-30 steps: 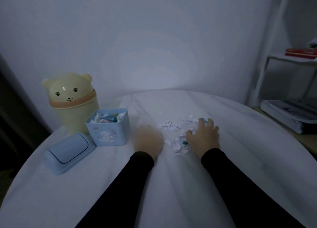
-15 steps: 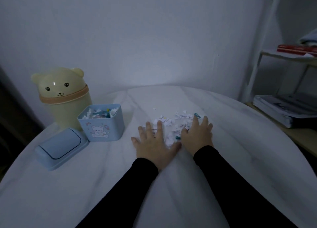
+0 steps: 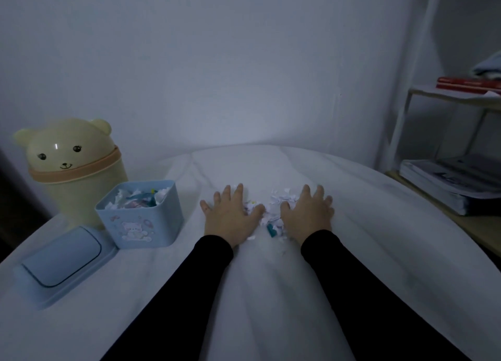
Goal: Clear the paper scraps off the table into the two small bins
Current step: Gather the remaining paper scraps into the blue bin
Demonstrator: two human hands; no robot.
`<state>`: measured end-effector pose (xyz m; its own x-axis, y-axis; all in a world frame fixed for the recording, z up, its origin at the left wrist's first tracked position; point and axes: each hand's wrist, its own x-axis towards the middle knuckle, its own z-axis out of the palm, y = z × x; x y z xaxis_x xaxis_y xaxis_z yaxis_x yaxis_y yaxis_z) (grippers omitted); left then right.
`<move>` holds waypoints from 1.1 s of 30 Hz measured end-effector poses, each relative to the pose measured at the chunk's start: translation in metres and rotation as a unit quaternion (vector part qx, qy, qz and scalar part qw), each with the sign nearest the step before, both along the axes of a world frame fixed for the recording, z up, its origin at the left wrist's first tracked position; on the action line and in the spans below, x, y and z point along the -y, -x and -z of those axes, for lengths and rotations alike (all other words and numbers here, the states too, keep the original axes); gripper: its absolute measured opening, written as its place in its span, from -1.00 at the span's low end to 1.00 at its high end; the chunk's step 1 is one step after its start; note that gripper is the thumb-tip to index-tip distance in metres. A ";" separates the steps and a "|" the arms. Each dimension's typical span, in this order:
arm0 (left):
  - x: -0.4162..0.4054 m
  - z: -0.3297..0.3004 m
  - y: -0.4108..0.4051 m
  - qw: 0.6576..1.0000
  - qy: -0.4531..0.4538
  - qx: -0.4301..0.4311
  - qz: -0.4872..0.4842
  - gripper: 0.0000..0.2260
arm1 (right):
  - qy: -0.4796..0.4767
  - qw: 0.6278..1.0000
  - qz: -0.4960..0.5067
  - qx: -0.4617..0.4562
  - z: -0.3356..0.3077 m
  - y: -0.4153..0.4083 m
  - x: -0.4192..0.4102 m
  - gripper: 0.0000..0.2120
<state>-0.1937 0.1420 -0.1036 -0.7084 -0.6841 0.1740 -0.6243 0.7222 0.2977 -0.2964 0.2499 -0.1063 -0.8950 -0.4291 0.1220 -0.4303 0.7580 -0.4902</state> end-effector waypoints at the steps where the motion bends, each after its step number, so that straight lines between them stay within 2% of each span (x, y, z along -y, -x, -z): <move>1: 0.006 -0.001 0.005 1.000 -0.008 0.000 -0.006 -0.33 | 0.001 1.000 -0.003 0.008 0.001 0.004 0.004 -0.36; 4: 0.025 0.000 0.023 0.999 -0.029 0.005 -0.017 -0.36 | 0.021 0.998 -0.051 -0.008 0.002 0.010 0.018 -0.46; 7: 0.044 -0.001 0.032 0.998 -0.056 -0.019 0.021 -0.58 | 0.072 0.992 -0.102 -0.005 -0.002 0.014 0.026 -0.55; 8: 0.048 -0.002 0.032 0.997 -0.064 -0.030 0.039 -0.59 | 0.079 0.990 -0.112 -0.021 -0.004 0.017 0.027 -0.55; 11: 0.056 -0.003 0.028 0.990 -0.083 -0.083 0.078 -0.58 | 0.064 0.986 -0.140 -0.064 -0.007 0.028 0.029 -0.55; 15: 0.052 -0.005 0.022 0.985 -0.075 -0.112 0.109 -0.79 | 0.033 0.980 -0.193 -0.021 -0.005 0.033 0.030 -0.57; 19: 0.042 -0.005 0.017 0.981 -0.084 -0.116 0.128 -0.79 | 0.052 0.965 -0.256 -0.022 -0.004 0.029 0.030 -0.69; 25: 0.022 -0.005 -0.010 0.978 -0.082 -0.127 0.142 -0.75 | 0.052 0.963 -0.264 -0.028 -0.010 0.018 0.016 -0.80; 31: -0.002 -0.001 -0.035 0.977 -0.048 -0.110 0.175 -0.82 | 0.036 0.954 -0.295 -0.048 -0.011 -0.009 -0.002 -0.82; 33: -0.008 -0.001 -0.042 0.976 -0.038 -0.104 0.186 -0.75 | 0.045 0.953 -0.292 -0.072 -0.011 -0.016 -0.009 -0.79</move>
<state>-0.1519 0.1504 -0.1027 -0.8652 -0.4019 0.3000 -0.2422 0.8587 0.4517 -0.2802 0.2590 -0.0952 -0.4775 -0.8314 0.2842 -0.8335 0.3262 -0.4460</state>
